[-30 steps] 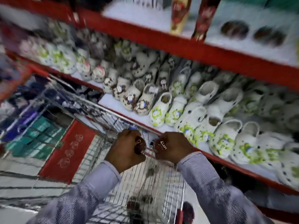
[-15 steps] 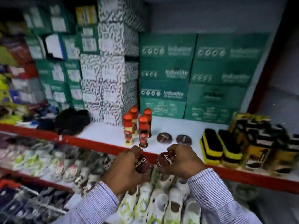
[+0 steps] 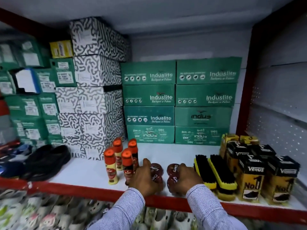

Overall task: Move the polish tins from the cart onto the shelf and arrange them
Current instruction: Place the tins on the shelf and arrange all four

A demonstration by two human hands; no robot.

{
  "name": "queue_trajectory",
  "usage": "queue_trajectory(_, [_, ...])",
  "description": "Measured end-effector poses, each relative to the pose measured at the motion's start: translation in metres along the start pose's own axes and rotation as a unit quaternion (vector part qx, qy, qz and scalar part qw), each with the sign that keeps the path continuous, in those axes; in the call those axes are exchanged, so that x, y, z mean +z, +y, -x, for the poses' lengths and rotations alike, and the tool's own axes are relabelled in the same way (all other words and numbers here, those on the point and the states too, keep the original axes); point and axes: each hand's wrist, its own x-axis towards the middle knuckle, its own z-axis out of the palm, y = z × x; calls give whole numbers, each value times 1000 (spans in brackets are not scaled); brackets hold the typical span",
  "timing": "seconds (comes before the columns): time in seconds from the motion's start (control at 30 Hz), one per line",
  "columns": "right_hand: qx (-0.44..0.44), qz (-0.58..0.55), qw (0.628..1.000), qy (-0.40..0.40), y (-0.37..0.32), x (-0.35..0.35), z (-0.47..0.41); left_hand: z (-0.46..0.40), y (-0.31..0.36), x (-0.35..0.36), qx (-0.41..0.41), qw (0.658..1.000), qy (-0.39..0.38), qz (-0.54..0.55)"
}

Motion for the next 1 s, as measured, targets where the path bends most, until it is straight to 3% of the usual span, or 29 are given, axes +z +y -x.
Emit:
queue_trajectory(0.3, [-26, -11, 999, -15, 4, 5, -5, -8, -6, 7, 20, 999, -31, -10])
queue_trajectory(0.5, [-49, -16, 998, 47, -5, 0, -24, -26, -6, 0, 65, 997, 13, -50])
queue_trajectory(0.7, [-44, 21, 999, -22, -9, 9, -29, -43, -5, 10, 49, 997, -45, -34])
queue_trajectory(1.0, [-50, 12, 998, -20, -8, 10, -31, -60, -9, 17, 39, 999, -36, -4])
